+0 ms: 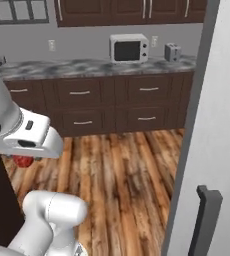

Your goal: Transport the steak and avocado to the fridge. Place the steak on the rack containing meat and place the avocado on the rack containing the vegetable, ensuring meats and vegetables are on different racks.

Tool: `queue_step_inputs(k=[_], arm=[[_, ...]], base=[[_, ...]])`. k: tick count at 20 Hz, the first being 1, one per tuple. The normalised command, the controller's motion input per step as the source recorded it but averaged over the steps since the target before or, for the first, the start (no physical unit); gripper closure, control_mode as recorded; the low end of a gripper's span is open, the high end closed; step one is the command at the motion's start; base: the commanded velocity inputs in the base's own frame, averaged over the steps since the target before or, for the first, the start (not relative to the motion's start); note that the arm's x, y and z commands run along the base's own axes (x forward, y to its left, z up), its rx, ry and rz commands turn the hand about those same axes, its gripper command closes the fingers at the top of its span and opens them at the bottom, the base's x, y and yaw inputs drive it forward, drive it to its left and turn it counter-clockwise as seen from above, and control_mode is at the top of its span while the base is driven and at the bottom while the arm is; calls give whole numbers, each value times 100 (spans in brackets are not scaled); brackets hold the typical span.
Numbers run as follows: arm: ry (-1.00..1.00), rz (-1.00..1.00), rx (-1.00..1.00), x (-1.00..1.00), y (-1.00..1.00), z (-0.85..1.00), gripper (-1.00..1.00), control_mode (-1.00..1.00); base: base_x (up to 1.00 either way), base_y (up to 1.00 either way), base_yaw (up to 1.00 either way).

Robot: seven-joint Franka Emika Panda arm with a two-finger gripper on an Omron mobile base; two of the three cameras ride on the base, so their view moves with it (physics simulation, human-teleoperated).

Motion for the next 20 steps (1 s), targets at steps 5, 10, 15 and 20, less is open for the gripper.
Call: queue_step_inputs(k=[5,10,15,20], arm=[[0,0,0,0,0,0,100,100],[0,0,0,0,0,0,100,100],[0,0,0,0,0,0,100,100],[0,0,0,0,0,0,100,100]], base=[[100,-9,-30],[93,30,-31],[43,35,-70],[39,54,-84]])
